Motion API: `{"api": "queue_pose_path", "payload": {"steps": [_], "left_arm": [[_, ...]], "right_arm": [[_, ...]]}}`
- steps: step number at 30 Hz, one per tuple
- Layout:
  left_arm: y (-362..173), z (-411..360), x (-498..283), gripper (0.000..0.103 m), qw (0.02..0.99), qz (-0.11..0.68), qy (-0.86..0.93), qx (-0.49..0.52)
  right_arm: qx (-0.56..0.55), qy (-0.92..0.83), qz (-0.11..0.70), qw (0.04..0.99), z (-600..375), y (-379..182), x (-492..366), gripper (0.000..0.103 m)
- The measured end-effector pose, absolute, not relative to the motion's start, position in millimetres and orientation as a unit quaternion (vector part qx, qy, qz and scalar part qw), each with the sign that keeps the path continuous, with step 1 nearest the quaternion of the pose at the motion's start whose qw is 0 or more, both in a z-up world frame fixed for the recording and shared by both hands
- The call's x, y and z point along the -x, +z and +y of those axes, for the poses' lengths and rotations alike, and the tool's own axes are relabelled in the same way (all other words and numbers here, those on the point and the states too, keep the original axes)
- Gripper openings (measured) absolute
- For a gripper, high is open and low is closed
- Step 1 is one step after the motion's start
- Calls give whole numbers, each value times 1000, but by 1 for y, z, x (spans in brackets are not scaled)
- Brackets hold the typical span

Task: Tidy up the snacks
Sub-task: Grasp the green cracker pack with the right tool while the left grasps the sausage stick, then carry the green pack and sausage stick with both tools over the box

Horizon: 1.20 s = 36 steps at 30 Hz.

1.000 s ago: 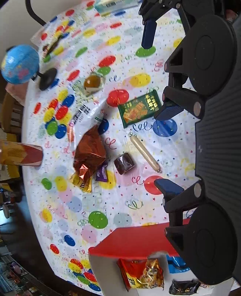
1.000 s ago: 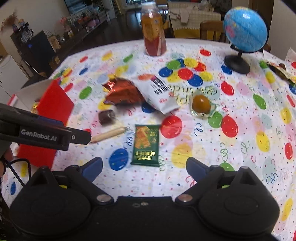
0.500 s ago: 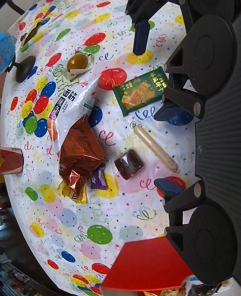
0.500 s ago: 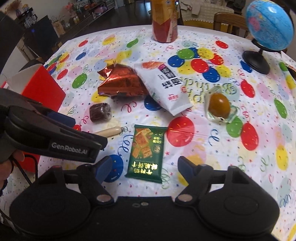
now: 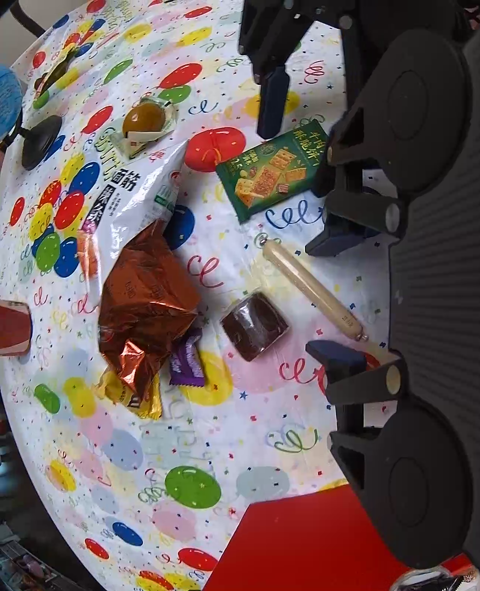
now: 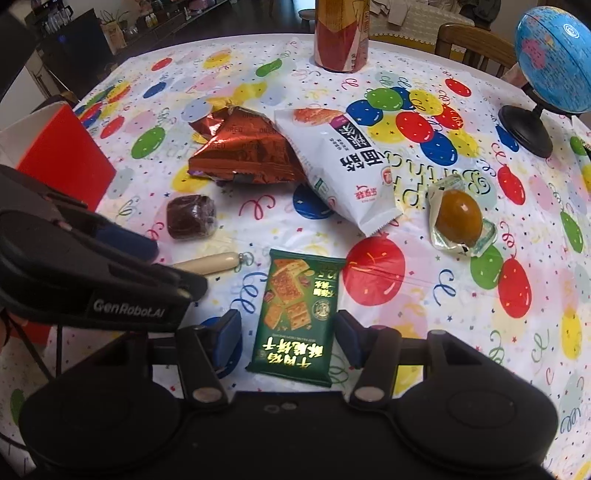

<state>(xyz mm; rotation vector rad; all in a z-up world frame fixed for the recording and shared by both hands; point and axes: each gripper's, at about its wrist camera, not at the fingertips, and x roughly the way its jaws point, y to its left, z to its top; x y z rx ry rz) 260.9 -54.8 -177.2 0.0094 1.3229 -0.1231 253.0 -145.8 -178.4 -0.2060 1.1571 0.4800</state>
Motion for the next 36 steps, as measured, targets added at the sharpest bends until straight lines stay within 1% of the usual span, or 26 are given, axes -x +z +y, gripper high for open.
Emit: {"api": "queue_pose_path", "payload": {"steps": [5,8,11,12,13,15,18,27,36], "left_arm": [[-177,-54,-259,45,793,606,-64,-8],[-177,-53,-256,36,800,597,-59,-14],[-177,-53,-255,30,804,592,-53,-19],[-177,-54,-254,27,805,590,-51,-21],[-177,-54,-254,26,807,588,-50,-22],[-177,-53,-252,17,809,585,-50,-23],[-176,-51,-250,13,810,584,-50,-10],[-170,-36,-235,11,803,594,-37,43],[-143,-19,-204,11,800,592,-35,95]], "right_arm": [[106,217,545,803,-142,-182,-253,52],[109,214,548,801,-141,-185,-253,50],[114,211,546,803,-140,-185,-251,47],[114,212,544,804,-140,-185,-251,44],[114,212,544,804,-140,-185,-250,43],[109,212,544,805,-141,-184,-249,43],[98,209,544,807,-145,-183,-248,42],[43,222,547,806,-158,-161,-234,42],[19,241,537,808,-162,-128,-209,43]]}}
